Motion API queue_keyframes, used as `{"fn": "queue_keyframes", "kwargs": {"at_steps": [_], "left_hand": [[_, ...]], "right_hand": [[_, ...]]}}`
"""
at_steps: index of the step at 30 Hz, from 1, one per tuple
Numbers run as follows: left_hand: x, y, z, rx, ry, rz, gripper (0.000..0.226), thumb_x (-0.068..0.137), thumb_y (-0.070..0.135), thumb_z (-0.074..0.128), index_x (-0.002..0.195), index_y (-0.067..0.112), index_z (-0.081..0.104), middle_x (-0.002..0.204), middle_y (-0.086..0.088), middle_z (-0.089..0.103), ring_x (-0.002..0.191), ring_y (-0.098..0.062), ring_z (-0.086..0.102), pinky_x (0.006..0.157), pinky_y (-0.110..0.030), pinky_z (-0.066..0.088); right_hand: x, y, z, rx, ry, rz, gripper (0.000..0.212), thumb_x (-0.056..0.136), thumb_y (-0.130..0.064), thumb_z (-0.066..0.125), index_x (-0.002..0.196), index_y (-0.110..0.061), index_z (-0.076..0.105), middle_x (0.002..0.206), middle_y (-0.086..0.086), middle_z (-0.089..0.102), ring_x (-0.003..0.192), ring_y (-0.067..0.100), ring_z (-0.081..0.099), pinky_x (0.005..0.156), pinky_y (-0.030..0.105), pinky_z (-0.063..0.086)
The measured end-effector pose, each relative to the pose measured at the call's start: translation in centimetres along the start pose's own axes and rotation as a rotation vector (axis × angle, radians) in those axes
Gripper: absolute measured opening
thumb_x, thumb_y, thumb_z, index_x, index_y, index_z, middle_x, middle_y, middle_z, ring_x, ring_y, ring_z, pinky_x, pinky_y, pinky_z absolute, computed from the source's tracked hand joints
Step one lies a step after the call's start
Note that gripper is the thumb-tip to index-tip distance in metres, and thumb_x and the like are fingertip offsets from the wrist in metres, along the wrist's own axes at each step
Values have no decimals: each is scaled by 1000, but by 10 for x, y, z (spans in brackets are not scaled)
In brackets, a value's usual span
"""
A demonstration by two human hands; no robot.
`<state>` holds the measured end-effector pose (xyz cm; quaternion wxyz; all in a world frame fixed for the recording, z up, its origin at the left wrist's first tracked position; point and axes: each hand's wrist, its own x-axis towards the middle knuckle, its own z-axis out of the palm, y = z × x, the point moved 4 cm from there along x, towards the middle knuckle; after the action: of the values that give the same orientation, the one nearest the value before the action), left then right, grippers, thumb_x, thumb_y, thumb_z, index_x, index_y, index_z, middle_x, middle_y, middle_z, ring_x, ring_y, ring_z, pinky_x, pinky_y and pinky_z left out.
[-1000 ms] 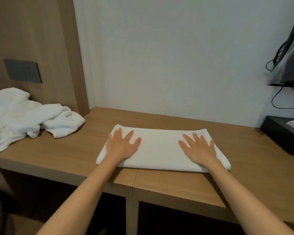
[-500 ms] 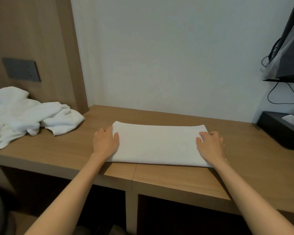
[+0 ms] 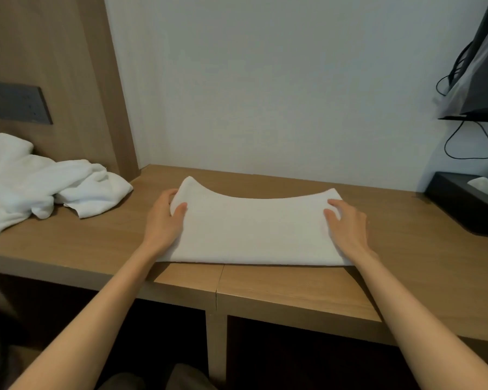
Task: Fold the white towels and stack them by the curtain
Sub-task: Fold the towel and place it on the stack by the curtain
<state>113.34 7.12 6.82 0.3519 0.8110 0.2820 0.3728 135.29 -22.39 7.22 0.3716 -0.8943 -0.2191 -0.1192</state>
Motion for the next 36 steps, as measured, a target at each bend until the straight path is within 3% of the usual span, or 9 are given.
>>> {"fn": "queue_keyframes", "kwargs": {"at_steps": [3, 7, 15, 19, 23, 27, 31, 34, 36], "left_hand": [[5, 6, -12, -36, 62, 77, 38, 97, 26, 49, 134, 19, 44, 131, 1, 52, 109, -9, 47, 87, -27, 37], [28, 7, -36, -51, 136, 103, 38, 98, 27, 48, 134, 19, 44, 132, 2, 50, 114, -11, 47, 91, -28, 37], [106, -11, -79, -25, 228, 135, 38, 99, 29, 46, 135, 19, 42, 135, 2, 48, 114, -6, 44, 93, -25, 35], [146, -27, -98, -43, 245, 144, 36, 99, 26, 47, 134, 20, 44, 130, 8, 49, 112, -2, 44, 91, -20, 35], [176, -32, -110, -55, 224, 85, 34, 98, 24, 48, 132, 19, 46, 124, 12, 49, 107, 0, 45, 79, -1, 32], [187, -20, -129, -54, 223, 19, 33, 98, 24, 48, 131, 20, 47, 125, 10, 50, 107, -1, 46, 83, -9, 34], [186, -2, -162, -39, 253, -61, 31, 99, 27, 48, 129, 23, 46, 121, 16, 49, 101, 7, 46, 79, 3, 33], [177, 14, -188, -15, 302, -147, 27, 99, 33, 46, 126, 29, 45, 117, 21, 48, 97, 20, 45, 76, 7, 31], [166, 24, -203, -4, 356, -218, 25, 99, 35, 46, 124, 34, 45, 114, 23, 47, 93, 21, 45, 74, 9, 30]], "right_hand": [[3, -17, 0, 99, 86, -76, 37, 99, -28, 46, 133, -19, 54, 132, 11, 57, 120, 30, 52, 97, 40, 41], [17, -57, 8, 195, 170, -131, 35, 98, -28, 49, 132, -21, 56, 132, 7, 57, 120, 26, 52, 96, 33, 38], [65, -134, 56, 337, 228, -195, 30, 97, -29, 53, 126, -24, 60, 128, 0, 60, 116, 18, 54, 91, 20, 36], [91, -165, 93, 378, 199, -184, 30, 96, -29, 53, 125, -24, 61, 128, -2, 60, 116, 14, 54, 91, 18, 36], [111, -195, 112, 377, 138, -177, 30, 96, -27, 54, 125, -23, 62, 128, -3, 60, 116, 12, 54, 91, 16, 35], [127, -222, 106, 373, 79, -161, 29, 96, -30, 53, 124, -26, 61, 128, -3, 60, 117, 13, 54, 93, 20, 37], [133, -250, 91, 415, 6, -134, 29, 96, -32, 53, 124, -28, 61, 128, -5, 60, 116, 10, 54, 94, 22, 39], [134, -271, 79, 437, -55, -128, 29, 96, -30, 54, 123, -25, 62, 128, -4, 60, 115, 8, 52, 95, 21, 37], [133, -286, 72, 443, -103, -132, 29, 96, -29, 54, 123, -24, 62, 126, -4, 60, 110, 2, 50, 93, 18, 36]]}}
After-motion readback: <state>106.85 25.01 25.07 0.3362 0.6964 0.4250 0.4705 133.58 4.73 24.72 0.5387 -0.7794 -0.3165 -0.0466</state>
